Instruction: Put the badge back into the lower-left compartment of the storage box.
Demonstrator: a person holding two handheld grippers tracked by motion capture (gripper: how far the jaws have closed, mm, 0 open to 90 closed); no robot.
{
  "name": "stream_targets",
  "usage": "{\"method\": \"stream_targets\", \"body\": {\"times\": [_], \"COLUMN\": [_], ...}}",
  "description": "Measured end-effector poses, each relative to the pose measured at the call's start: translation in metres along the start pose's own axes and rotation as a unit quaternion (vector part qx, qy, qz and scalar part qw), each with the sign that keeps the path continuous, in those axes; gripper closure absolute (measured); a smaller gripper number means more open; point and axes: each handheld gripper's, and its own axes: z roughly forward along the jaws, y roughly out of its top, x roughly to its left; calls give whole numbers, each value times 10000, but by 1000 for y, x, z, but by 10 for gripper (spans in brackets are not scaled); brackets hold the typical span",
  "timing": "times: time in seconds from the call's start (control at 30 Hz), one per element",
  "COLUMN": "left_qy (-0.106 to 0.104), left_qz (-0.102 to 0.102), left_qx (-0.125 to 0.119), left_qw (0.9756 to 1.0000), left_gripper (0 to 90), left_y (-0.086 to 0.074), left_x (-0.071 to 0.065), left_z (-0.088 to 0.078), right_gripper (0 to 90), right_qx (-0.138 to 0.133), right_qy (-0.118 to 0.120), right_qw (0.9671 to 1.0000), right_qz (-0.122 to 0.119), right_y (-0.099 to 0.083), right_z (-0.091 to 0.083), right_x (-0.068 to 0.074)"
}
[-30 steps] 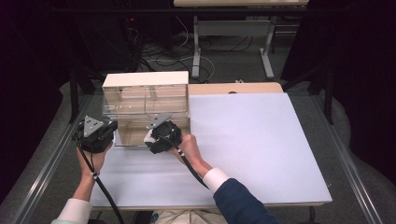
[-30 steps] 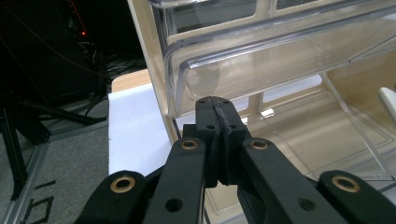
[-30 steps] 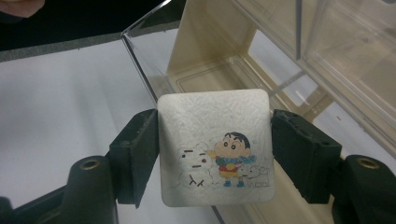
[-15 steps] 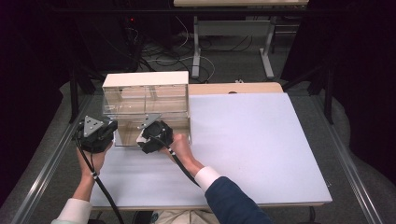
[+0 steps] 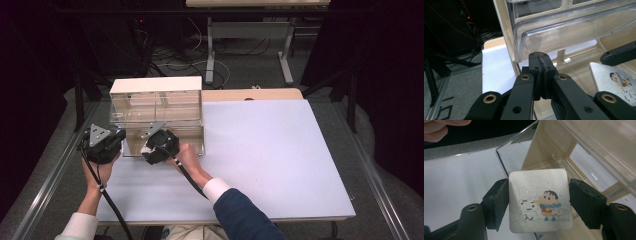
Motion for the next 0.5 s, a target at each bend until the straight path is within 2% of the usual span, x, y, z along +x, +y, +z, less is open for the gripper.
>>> {"method": "stream_targets", "body": {"times": [0.2,0.37,0.4,0.5], "left_qy": [6,-13,-12,-6], "left_qz": [18,-18,-20,-20], "left_qx": [0,-2,-8,-11], "left_qw": [10000,10000,10000,10000], "left_gripper": [900,900,900,900], "left_y": [0,0,0,0], "left_x": [1,0,1,1], "left_z": [0,0,0,-1], "right_gripper": [331,329,326,254], "right_qx": [92,87,89,122], "right_qy": [-33,-136,-132,-128], "right_qw": [9999,9998,9999,9998], "right_qz": [73,72,12,72], "right_y": [1,1,1,0], "right_z": [6,9,10,9], "right_x": [1,0,-1,-2]}}
